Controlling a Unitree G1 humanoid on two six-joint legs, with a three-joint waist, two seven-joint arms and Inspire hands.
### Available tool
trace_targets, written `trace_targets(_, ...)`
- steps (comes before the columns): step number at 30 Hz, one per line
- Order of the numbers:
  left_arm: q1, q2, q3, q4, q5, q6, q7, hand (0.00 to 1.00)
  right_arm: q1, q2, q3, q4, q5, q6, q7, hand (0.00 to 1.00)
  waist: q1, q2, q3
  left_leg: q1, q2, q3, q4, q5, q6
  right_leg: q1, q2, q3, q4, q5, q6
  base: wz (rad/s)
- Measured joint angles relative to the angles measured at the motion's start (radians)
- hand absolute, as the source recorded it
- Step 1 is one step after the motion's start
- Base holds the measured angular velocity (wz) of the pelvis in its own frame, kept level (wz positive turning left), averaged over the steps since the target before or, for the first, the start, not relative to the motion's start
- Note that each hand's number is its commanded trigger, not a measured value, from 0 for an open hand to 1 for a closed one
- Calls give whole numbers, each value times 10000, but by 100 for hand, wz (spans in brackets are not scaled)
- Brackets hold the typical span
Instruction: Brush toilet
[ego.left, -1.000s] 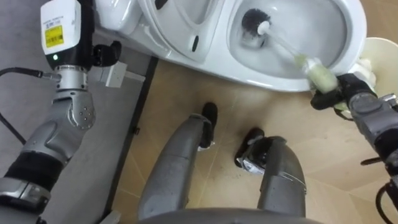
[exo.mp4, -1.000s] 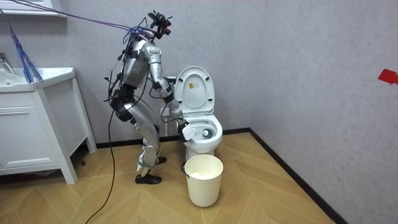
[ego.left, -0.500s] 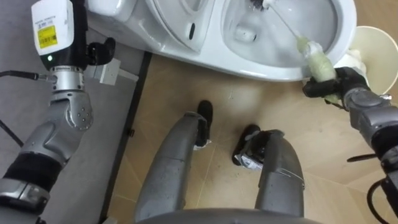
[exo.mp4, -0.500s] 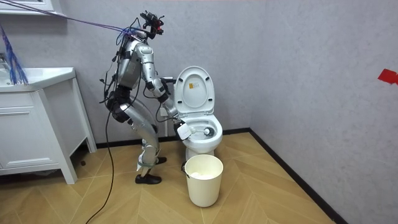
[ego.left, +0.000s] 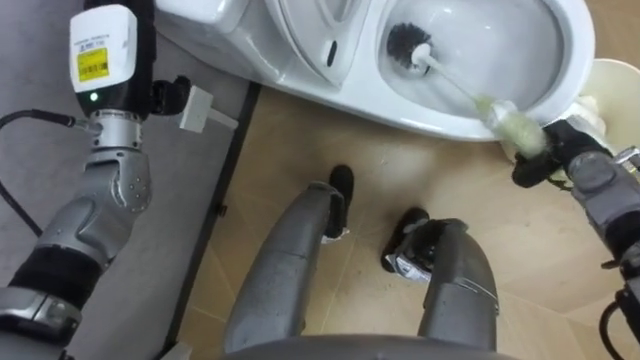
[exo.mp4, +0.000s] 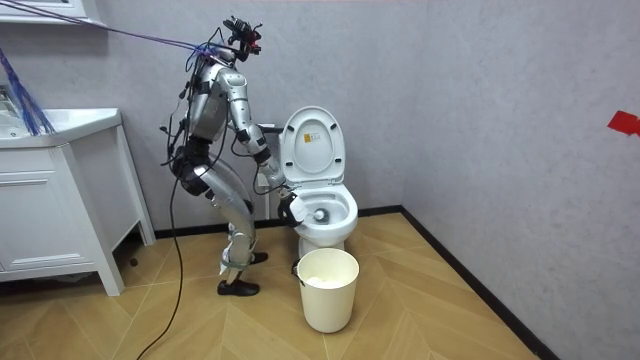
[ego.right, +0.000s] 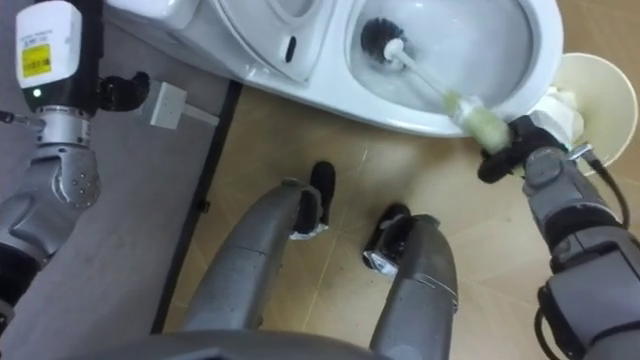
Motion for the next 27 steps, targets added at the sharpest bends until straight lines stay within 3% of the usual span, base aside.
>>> trace_targets(3, -133, -71, -38, 87, -25, 17, -340, 0, -33, -243, 285, -13, -962, 105, -18, 100, 223, 62, 16, 236, 92, -28, -171, 14, -71, 258, 155, -35, -284, 61, -32, -6)
trace_targets(7, -89, -73, -46, 101, -183, 102, -578, 0, 136, -219, 311, -229, -1637, 282, -7, 100, 264, 89, 11, 564, 174, -97, -413, 37, -178, 651, 309, -138, -656, 91, -95, 0)
trace_targets(9, -33, -72, -44, 140, -181, 109, -679, 0, 440, -265, 306, -509, -2059, 373, -3, 100, 302, 90, 10, 798, 187, -96, -484, -1, -249, 875, 361, -138, -797, 135, -199, 0)
trace_targets(14, 360, -104, 4, 294, -194, 93, -837, 0, 1153, -250, 272, -878, -2481, 392, 6, 100, 252, 94, 0, 1493, 188, -116, -836, -86, -365, 1660, 542, -208, -1359, 120, -195, 0)
trace_targets(17, 1063, -137, 82, 189, -207, 104, -897, 0, 1727, -226, 263, -868, -2504, 372, 16, 100, 97, 3, -97, 2029, 187, -105, -1051, -135, -397, 2215, 552, -208, -1635, 63, -122, 5)
trace_targets(20, 1651, -371, 196, 284, -206, 133, -1201, 0, 2403, -47, 224, -739, -2480, 357, 44, 100, 38, -197, -164, 2782, 155, 26, -1233, -136, -400, 3043, 559, -207, -1992, 14, -47, 3)
trace_targets(23, 2436, -433, 439, 281, -502, 128, -1512, 0, 3297, 534, -90, -704, -2436, 194, 217, 100, -154, -670, -428, 3865, 103, 141, -1795, -133, -402, 4141, 625, -265, -2638, 9, 32, 4)
trace_targets(24, 2797, -498, 551, 311, -536, 128, -1632, 0, 3686, 762, -236, -629, -2282, 145, 304, 100, -208, -846, -453, 4416, 76, 124, -2103, -134, -404, 4671, 747, -299, -3036, 47, 95, 14)
trace_targets(26, 3198, -613, 575, 362, -834, 106, -1701, 0, 4298, 933, -630, -852, -2131, 149, 491, 100, -354, -990, -565, 5071, 108, 64, -2436, -137, -408, 5464, 948, -335, -3707, 168, 183, 10)
trace_targets(27, 3626, -785, 718, 380, -995, 101, -1782, 0, 4661, 1029, -970, -995, -2142, 150, 591, 100, -392, -1011, -580, 5496, 181, 53, -2624, -176, -468, 5967, 1063, -373, -4110, 280, 222, 0)
